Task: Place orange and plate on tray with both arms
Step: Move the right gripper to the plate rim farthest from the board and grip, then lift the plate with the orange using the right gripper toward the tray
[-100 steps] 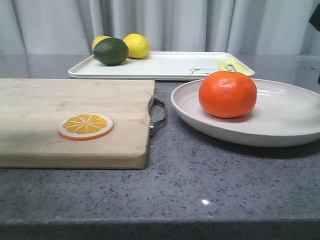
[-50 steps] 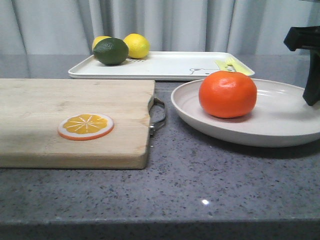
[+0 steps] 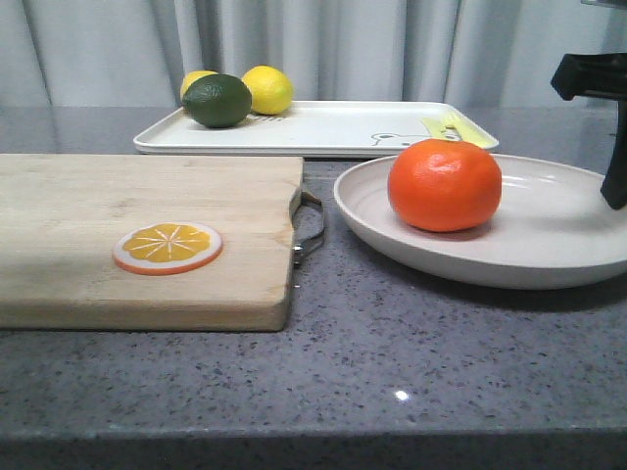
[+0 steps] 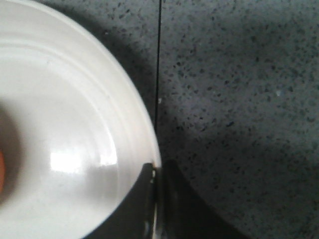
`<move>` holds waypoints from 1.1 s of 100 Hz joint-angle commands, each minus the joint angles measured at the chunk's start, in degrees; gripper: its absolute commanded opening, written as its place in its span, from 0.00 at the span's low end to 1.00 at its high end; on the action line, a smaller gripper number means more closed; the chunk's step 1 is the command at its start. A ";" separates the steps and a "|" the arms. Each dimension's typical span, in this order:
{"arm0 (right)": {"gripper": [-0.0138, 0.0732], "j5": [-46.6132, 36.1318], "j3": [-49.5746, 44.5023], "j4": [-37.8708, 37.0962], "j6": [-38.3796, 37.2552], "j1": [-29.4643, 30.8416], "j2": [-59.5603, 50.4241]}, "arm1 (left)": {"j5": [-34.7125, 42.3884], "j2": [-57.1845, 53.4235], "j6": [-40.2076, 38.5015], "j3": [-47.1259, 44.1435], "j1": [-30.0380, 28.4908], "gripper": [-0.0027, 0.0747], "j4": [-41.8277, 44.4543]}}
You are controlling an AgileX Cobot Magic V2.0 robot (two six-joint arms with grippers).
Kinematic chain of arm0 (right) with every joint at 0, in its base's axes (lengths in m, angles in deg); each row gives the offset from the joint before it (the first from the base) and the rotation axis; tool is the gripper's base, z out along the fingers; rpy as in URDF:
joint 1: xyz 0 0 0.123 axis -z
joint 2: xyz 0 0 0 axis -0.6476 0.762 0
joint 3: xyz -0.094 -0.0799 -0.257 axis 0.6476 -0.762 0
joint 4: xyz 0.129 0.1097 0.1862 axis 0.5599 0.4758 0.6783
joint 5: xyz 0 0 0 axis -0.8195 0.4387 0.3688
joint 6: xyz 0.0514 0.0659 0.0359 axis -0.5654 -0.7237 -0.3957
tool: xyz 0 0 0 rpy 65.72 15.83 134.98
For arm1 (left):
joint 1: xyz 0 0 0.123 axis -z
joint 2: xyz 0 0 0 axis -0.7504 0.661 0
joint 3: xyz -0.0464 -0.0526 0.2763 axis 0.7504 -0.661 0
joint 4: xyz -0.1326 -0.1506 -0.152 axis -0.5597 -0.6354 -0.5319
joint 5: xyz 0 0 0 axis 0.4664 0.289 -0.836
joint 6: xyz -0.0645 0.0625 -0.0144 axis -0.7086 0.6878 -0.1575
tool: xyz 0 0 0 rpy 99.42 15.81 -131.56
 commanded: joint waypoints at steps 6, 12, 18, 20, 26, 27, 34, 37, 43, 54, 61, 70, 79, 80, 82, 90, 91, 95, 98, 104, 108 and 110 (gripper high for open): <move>0.08 -1.66 1.76 0.47 0.27 0.00 -1.31 | 4.21 -0.46 0.01 1.47 -0.22 0.01 -0.64; 0.07 -1.66 1.76 1.12 0.27 0.00 -1.31 | 4.21 -0.46 0.01 1.47 -0.22 0.01 -0.64; 0.07 -1.66 1.76 1.81 0.27 0.00 -1.31 | 4.21 -0.46 0.01 1.47 -0.22 0.01 -0.64; 0.07 -1.66 1.76 2.02 0.27 0.00 -1.31 | 4.21 -0.46 0.01 1.47 -0.22 0.01 -0.64; 0.07 -1.92 1.76 2.64 0.27 0.00 -1.53 | 4.21 -0.46 0.01 1.47 -0.22 0.01 -0.64; 0.07 -1.99 1.76 2.72 0.27 0.00 -1.54 | 4.21 -0.46 0.01 1.47 -0.22 0.01 -0.64; 0.07 -2.78 1.97 3.27 0.27 0.00 -2.15 | 4.21 -0.46 0.01 1.47 -0.22 0.01 -0.64; 0.07 -2.85 2.49 3.26 0.27 0.00 -2.39 | 4.21 -0.46 0.01 1.47 -0.22 0.01 -0.64; 0.07 -1.71 4.27 3.26 0.27 0.21 -2.58 | 4.21 -0.46 0.01 1.47 -0.22 0.01 -0.64; 0.07 1.34 9.53 3.26 0.33 1.24 -2.64 | 4.21 -0.46 0.01 1.47 -0.22 0.01 -0.64; 0.07 2.40 12.99 3.26 0.33 1.59 -2.18 | 4.21 -0.46 0.01 1.47 -0.22 0.01 -0.64; 0.07 3.54 17.34 3.86 0.38 1.75 -0.70 | 4.21 -0.46 0.01 1.47 -0.22 0.01 -0.64; 0.07 4.63 21.70 5.55 0.63 1.75 1.75 | 4.21 -0.46 0.01 1.47 -0.22 0.01 -0.64; 0.07 4.63 22.04 5.71 0.63 1.75 2.24 | 4.21 -0.46 0.01 1.47 -0.22 0.01 -0.64; 0.07 4.85 23.06 6.18 0.86 1.75 3.04 | 4.21 -0.46 0.01 1.47 -0.22 0.01 -0.64; 0.07 5.62 27.10 9.01 2.50 1.75 6.26 | 4.21 -0.46 0.01 1.47 -0.22 0.01 -0.64; 0.07 5.81 27.87 9.30 2.90 1.75 6.90 | 4.21 -0.46 0.01 1.47 -0.22 0.01 -0.64; 0.07 6.32 29.90 11.00 3.73 1.75 8.52 | 4.21 -0.46 0.01 1.47 -0.22 0.01 -0.64; 0.07 6.80 31.96 12.12 4.53 1.75 10.24 | 4.21 -0.46 0.01 1.47 -0.22 0.01 -0.64; 0.07 7.61 35.47 14.07 5.77 1.75 13.07 | 4.21 -0.46 0.01 1.47 -0.22 0.01 -0.64; 0.07 8.43 38.25 14.76 5.99 1.75 15.22 | 4.21 -0.46 0.01 1.47 -0.22 0.01 -0.64; 0.07 8.84 39.71 15.01 5.99 1.75 16.29 | 4.21 -0.46 0.01 1.47 -0.22 0.01 -0.64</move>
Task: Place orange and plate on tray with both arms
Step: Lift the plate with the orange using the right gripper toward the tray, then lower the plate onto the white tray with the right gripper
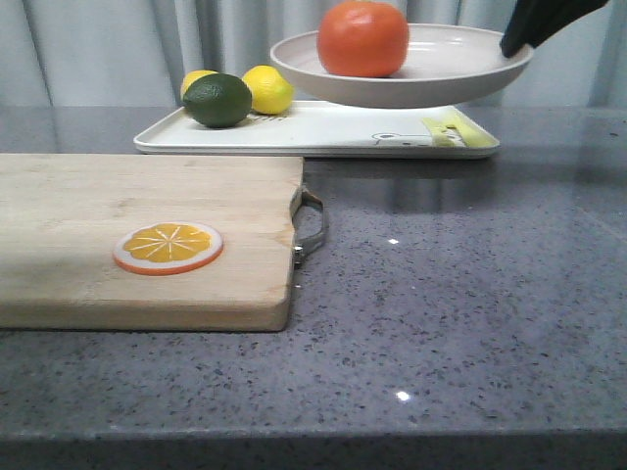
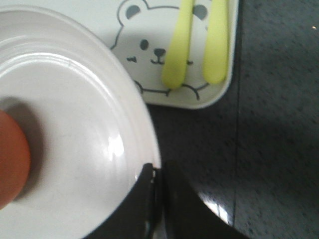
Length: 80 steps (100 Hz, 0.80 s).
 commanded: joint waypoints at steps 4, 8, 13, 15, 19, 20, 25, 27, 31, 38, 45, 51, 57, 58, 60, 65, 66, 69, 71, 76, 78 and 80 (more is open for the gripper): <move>0.07 0.01 9.84 3.76 1.42 0.28 3.06 | 4.21 -0.46 0.01 1.47 -0.22 0.01 -0.64; 0.07 1.12 12.52 3.76 1.42 0.23 5.26 | 4.21 -0.46 0.01 1.47 -0.22 0.01 -0.64; 0.07 2.45 16.33 3.76 1.47 0.23 7.82 | 4.21 -0.46 0.01 1.47 -0.22 0.01 -0.64; 0.07 3.07 18.00 3.76 1.47 0.23 8.93 | 4.21 -0.46 0.01 1.47 -0.22 0.01 -0.64; 0.07 4.14 21.27 3.76 1.47 0.23 11.13 | 4.21 -0.46 0.01 1.47 -0.22 0.01 -0.64; 0.07 4.31 21.82 3.85 1.47 0.23 11.50 | 4.21 -0.46 0.01 1.47 -0.22 0.01 -0.64; 0.07 5.54 26.17 3.93 1.47 0.23 14.10 | 4.21 -0.46 0.01 1.47 -0.22 0.01 -0.64; 0.07 6.07 27.24 4.01 1.47 0.23 15.18 | 4.21 -0.46 0.01 1.47 -0.22 0.01 -0.64; 0.07 7.09 30.38 4.32 1.47 0.23 17.29 | 4.21 -0.46 0.01 1.47 -0.22 0.01 -0.64; 0.07 8.42 35.44 4.41 1.47 0.23 20.56 | 4.21 -0.46 0.01 1.47 -0.22 0.01 -0.64; 0.07 9.00 40.04 4.48 1.35 0.23 23.47 | 4.21 -0.46 0.01 1.47 -0.22 0.01 -0.64; 0.07 9.07 43.35 4.78 1.34 0.23 25.67 | 4.21 -0.46 0.01 1.47 -0.22 0.01 -0.64; 0.07 8.88 45.68 4.92 1.23 0.23 27.29 | 4.21 -0.46 0.01 1.47 -0.22 0.01 -0.64; 0.07 8.90 46.22 4.92 1.23 0.23 27.67 | 4.21 -0.46 0.01 1.47 -0.22 0.01 -0.64; 0.07 8.90 46.93 4.92 1.14 0.23 28.03 | 4.21 -0.46 0.01 1.47 -0.22 0.01 -0.64; 0.07 8.69 48.20 4.92 0.77 0.23 29.36 | 4.21 -0.46 0.01 1.47 -0.22 0.01 -0.64; 0.07 8.62 48.34 4.92 0.77 0.23 29.51 | 4.21 -0.46 0.01 1.47 -0.22 0.01 -0.64; 0.07 8.27 48.77 4.96 0.77 0.23 29.88 | 4.21 -0.46 0.01 1.47 -0.22 0.01 -0.64; 0.07 7.67 48.77 4.96 0.40 0.23 30.14 | 4.21 -0.46 0.01 1.47 -0.22 0.01 -0.64; 0.07 6.52 48.77 5.02 0.40 0.23 30.55 | 4.21 -0.46 0.01 1.47 -0.22 0.01 -0.64; 0.07 6.15 48.77 5.04 0.34 0.23 30.61 | 4.21 -0.46 0.01 1.47 -0.22 0.01 -0.64; 0.07 5.80 48.71 5.04 0.35 0.23 30.79 | 4.21 -0.46 0.01 1.47 -0.22 0.01 -0.64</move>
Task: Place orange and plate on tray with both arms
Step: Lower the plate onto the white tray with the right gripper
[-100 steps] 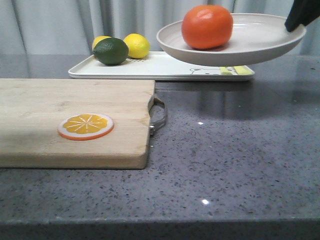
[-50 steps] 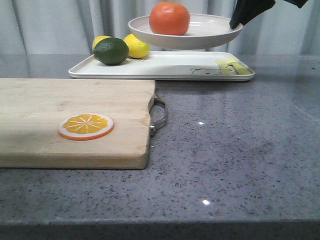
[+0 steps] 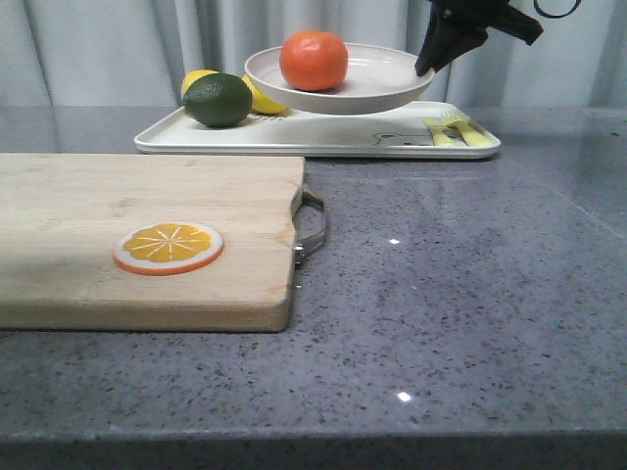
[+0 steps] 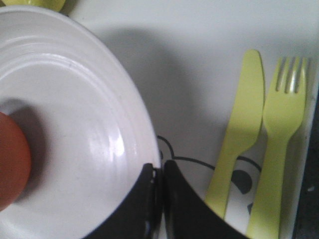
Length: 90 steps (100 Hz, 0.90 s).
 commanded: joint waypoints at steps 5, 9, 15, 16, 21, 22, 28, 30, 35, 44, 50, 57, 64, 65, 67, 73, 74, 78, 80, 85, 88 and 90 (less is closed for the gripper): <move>0.07 -5.01 2.36 2.46 -0.42 0.23 -2.75 | 4.21 -0.46 0.01 1.47 -0.22 0.01 -0.64; 0.07 -5.44 2.36 2.46 -0.42 0.23 -2.38 | 4.21 -0.46 0.01 1.47 -0.22 0.01 -0.64; 0.07 -5.89 2.36 2.46 -0.42 0.23 -1.86 | 4.21 -0.46 0.01 1.47 -0.22 0.01 -0.64; 0.07 -6.03 2.36 2.46 -0.42 0.23 -1.70 | 4.21 -0.46 0.01 1.47 -0.22 0.01 -0.64; 0.07 -6.57 2.36 2.46 -0.42 0.23 -1.27 | 4.21 -0.46 0.01 1.47 -0.22 0.01 -0.64; 0.07 -6.65 2.36 2.46 -0.42 0.23 -1.20 | 4.21 -0.46 0.01 1.47 -0.22 0.01 -0.64; 0.07 -7.48 2.36 2.46 -0.42 0.23 -0.68 | 4.21 -0.46 0.01 1.47 -0.22 0.01 -0.64; 0.07 -7.80 2.36 2.46 -0.42 0.23 -0.65 | 4.21 -0.46 0.01 1.47 -0.22 0.01 -0.64; 0.07 -8.50 2.36 2.46 -0.42 0.23 -0.46 | 4.21 -0.46 0.01 1.47 -0.22 0.01 -0.64; 0.07 -10.03 2.36 2.46 -0.42 0.23 -0.26 | 4.21 -0.46 0.01 1.47 -0.22 0.01 -0.64; 0.07 -10.95 2.36 2.40 -0.42 0.23 -0.07 | 4.31 -0.46 0.01 1.47 -0.22 0.01 -0.64; 0.07 -11.45 2.36 2.40 -0.42 0.23 0.26 | 4.31 -0.46 0.01 1.47 -0.22 0.01 -0.64; 0.07 -11.57 2.36 2.40 -0.42 0.23 0.63 | 4.31 -0.46 0.01 1.47 -0.22 0.01 -0.64; 0.07 -11.57 2.36 2.40 -0.42 0.23 0.71 | 4.31 -0.46 0.01 1.47 -0.22 0.01 -0.64; 0.07 -11.57 2.36 2.40 -0.42 0.23 0.78 | 4.31 -0.46 0.01 1.47 -0.22 0.01 -0.64; 0.07 -11.63 2.36 2.40 -0.42 0.23 1.09 | 4.31 -0.46 0.01 1.47 -0.22 0.01 -0.64; 0.07 -11.63 2.36 2.40 -0.42 0.23 1.17 | 4.31 -0.46 0.01 1.47 -0.22 0.01 -0.64; 0.07 -11.63 2.36 2.40 -0.42 0.23 1.33 | 4.31 -0.46 0.01 1.47 -0.22 0.01 -0.64; 0.07 -11.63 2.36 2.40 -0.42 0.23 1.49 | 4.31 -0.46 0.01 1.47 -0.22 0.01 -0.64; 0.07 -11.63 2.36 2.40 -0.42 0.23 1.74 | 4.31 -0.46 0.01 1.47 -0.22 0.01 -0.64; 0.07 -11.76 2.36 2.40 -0.42 0.23 1.92 | 4.31 -0.46 0.01 1.47 -0.22 0.01 -0.64; 0.07 -11.76 2.36 2.40 -0.42 0.23 1.99 | 4.31 -0.46 0.01 1.47 -0.22 0.01 -0.64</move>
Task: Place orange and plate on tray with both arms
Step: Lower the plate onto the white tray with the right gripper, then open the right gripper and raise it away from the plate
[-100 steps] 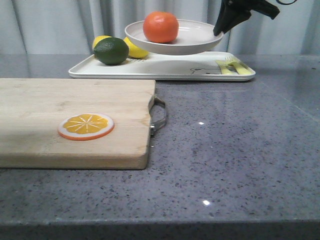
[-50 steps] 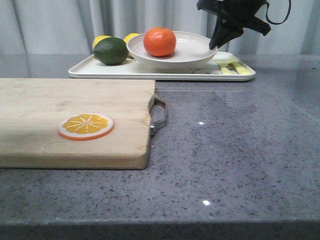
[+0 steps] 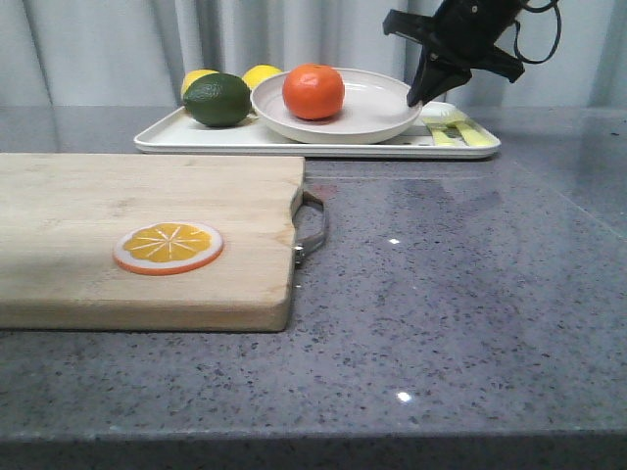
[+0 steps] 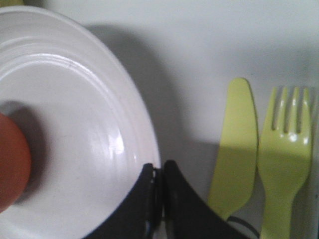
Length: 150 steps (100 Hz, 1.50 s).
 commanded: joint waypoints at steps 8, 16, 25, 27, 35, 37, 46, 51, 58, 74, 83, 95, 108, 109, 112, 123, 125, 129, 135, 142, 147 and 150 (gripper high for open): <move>0.07 -3.76 1.99 2.16 -0.05 0.23 -3.24 | 4.31 -0.46 0.01 1.47 -0.22 0.01 -0.64; 0.07 -3.76 1.99 2.16 -0.05 0.23 -3.01 | 4.31 -0.46 0.01 1.47 -0.22 0.01 -0.64; 0.08 -3.82 1.99 2.16 -0.05 0.23 -2.93 | 4.31 -0.46 0.01 1.47 -0.22 0.01 -0.64; 0.08 -3.82 1.99 2.16 -0.05 0.23 -2.93 | 4.31 -0.46 0.01 1.47 -0.22 0.01 -0.64; 0.13 -3.95 1.99 2.16 0.00 0.23 -2.93 | 4.31 -0.46 0.01 1.47 -0.22 0.01 -0.64; 0.16 -3.95 1.99 2.16 0.00 0.23 -2.93 | 4.31 -0.46 0.01 1.47 -0.22 0.01 -0.64; 0.25 -3.95 1.99 2.16 0.00 0.23 -2.93 | 4.31 -0.46 0.01 1.47 -0.22 0.01 -0.64; 0.30 -3.99 1.99 2.16 0.00 0.23 -2.93 | 4.31 -0.46 0.01 1.47 -0.22 0.01 -0.64; 0.34 -3.99 1.99 2.16 0.00 0.23 -2.93 | 4.31 -0.46 0.01 1.47 -0.22 0.01 -0.64; 0.37 -4.11 1.99 2.27 0.00 0.23 -3.31 | 4.31 -0.46 0.01 1.47 -0.22 0.01 -0.64; 0.36 -3.86 1.99 2.27 0.00 0.23 -4.50 | 4.31 -0.46 0.01 1.47 -0.22 0.01 -0.64; 0.36 -2.74 1.99 0.89 0.00 0.28 -6.48 | 4.54 -0.46 0.01 1.47 -0.22 0.01 -0.64; 0.31 -0.23 1.99 -1.40 0.38 0.14 -8.67 | 4.64 -0.46 0.01 1.47 -0.22 0.01 -0.53; 0.31 0.01 1.99 -1.75 0.38 0.14 -8.77 | 4.64 -0.46 0.01 1.47 -0.22 0.01 -0.53; 0.27 0.85 1.99 -2.41 0.38 0.14 -9.27 | 4.64 -0.46 0.01 1.47 -0.22 0.01 -0.53; 0.12 3.91 1.99 -4.61 0.38 0.03 -11.08 | 4.64 -0.46 0.01 1.47 -0.22 0.01 -0.53; 0.10 4.24 1.99 -4.85 0.38 0.03 -11.46 | 4.64 -0.46 0.01 1.47 -0.22 0.01 -0.53; 0.07 4.79 1.94 -5.05 0.38 0.03 -12.12 | 4.64 -0.46 0.01 1.47 -0.22 0.01 -0.53; 0.08 5.66 1.94 -5.55 0.38 0.03 -13.08 | 4.64 -0.46 0.01 1.47 -0.22 0.01 -0.53; 0.07 7.19 1.94 -6.02 0.38 0.03 -14.25 | 4.64 -0.46 0.01 1.47 -0.22 0.01 -0.53; 0.07 8.59 1.94 -6.30 0.38 0.03 -15.03 | 4.64 -0.46 0.01 1.47 -0.22 0.01 -0.53; 0.07 9.49 1.94 -6.48 0.38 0.03 -15.68 | 4.64 -0.46 0.01 1.47 -0.22 0.01 -0.53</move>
